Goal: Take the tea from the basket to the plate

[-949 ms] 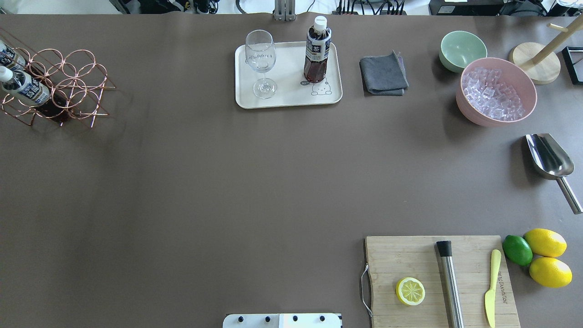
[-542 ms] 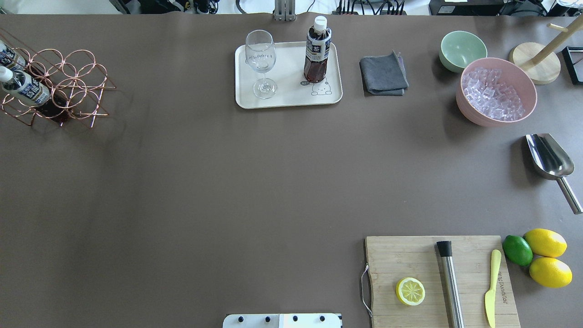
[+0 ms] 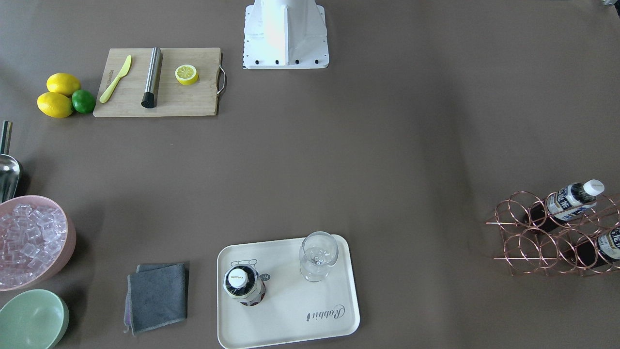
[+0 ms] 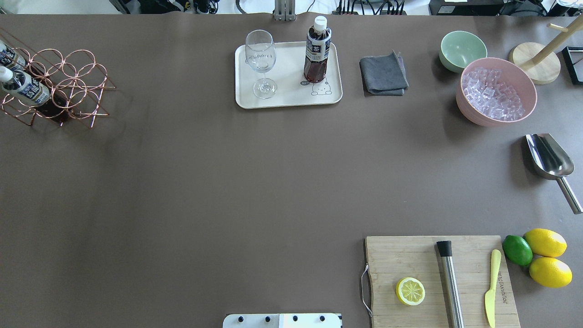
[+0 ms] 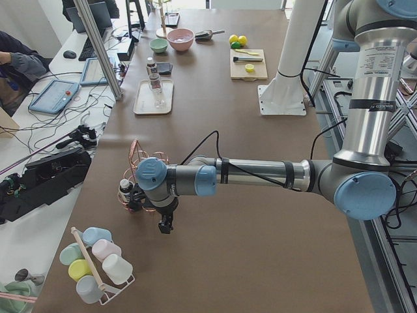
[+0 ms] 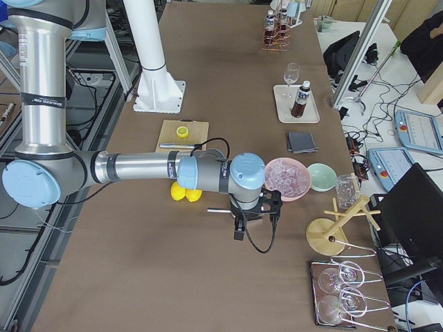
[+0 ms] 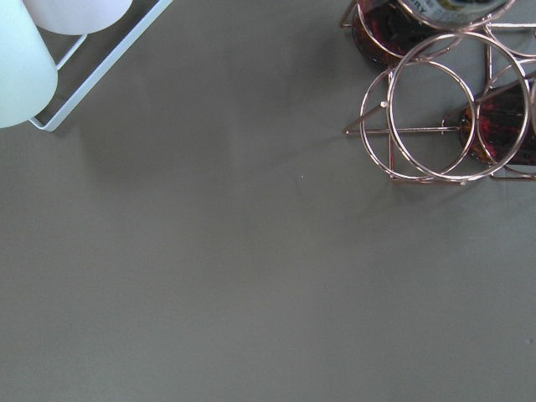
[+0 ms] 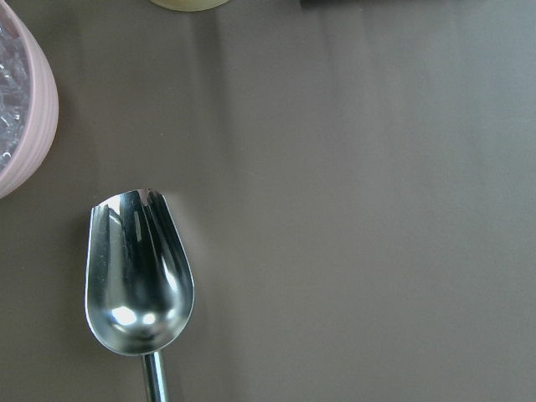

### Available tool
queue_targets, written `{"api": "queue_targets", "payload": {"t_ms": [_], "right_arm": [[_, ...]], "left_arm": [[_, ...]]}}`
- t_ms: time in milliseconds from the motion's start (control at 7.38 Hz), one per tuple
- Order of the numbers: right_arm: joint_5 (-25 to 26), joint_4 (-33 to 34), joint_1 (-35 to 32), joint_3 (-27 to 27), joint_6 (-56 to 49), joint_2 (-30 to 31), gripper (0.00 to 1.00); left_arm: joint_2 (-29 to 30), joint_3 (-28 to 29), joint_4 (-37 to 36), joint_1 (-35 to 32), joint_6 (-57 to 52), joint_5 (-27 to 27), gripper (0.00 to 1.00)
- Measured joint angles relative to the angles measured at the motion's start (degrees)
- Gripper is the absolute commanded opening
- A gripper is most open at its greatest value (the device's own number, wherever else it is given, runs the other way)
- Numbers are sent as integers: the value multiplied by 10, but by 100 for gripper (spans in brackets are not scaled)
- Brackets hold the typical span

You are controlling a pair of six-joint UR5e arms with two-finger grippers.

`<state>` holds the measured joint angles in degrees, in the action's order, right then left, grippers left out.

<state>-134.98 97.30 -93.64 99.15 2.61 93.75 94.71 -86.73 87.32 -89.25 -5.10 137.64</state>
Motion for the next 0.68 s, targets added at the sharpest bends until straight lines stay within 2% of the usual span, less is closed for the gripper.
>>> {"api": "queue_targets", "payload": {"t_ms": [678], "right_arm": [[-2,-1,-27,1,-3,12,100]], "left_arm": [[0,-1,-1,14,2,0,98]]}}
